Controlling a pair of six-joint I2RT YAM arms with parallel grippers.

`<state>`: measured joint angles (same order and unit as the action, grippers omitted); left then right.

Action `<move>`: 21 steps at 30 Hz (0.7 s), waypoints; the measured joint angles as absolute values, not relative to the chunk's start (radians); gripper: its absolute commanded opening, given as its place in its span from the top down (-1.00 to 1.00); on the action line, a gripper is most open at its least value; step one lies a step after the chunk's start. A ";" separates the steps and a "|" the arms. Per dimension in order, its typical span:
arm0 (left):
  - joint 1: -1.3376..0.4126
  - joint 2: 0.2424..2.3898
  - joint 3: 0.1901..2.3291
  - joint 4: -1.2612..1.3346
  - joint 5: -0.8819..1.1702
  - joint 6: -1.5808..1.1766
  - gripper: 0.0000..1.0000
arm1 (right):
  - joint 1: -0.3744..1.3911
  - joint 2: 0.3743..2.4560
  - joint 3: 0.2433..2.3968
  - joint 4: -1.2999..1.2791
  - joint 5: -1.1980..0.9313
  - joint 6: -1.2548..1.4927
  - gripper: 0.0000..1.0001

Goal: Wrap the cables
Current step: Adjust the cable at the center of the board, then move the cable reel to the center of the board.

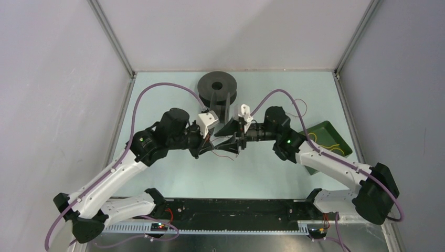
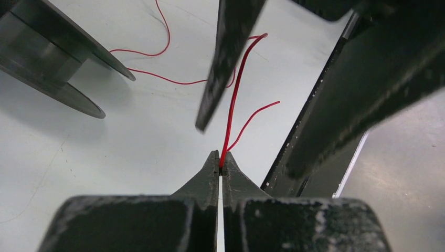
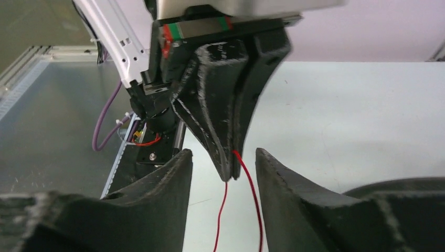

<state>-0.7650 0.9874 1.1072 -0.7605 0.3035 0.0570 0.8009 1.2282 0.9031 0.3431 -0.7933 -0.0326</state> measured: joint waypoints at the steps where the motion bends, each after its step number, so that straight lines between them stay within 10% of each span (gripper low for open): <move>1: -0.765 0.990 1.107 -0.762 0.307 0.058 1.00 | 0.817 1.238 0.908 0.341 -0.790 -0.042 0.24; 7: -0.754 0.995 1.107 -0.775 0.333 0.062 1.00 | 0.855 1.265 0.911 0.334 -0.750 -0.074 1.00; 17: -0.698 0.978 1.107 -0.776 0.400 0.073 0.94 | 0.860 1.262 0.911 0.319 -0.696 -0.084 1.00; 21: -0.698 0.972 1.107 -0.772 0.405 0.081 0.51 | 0.857 1.252 0.911 0.310 -0.697 -0.080 1.00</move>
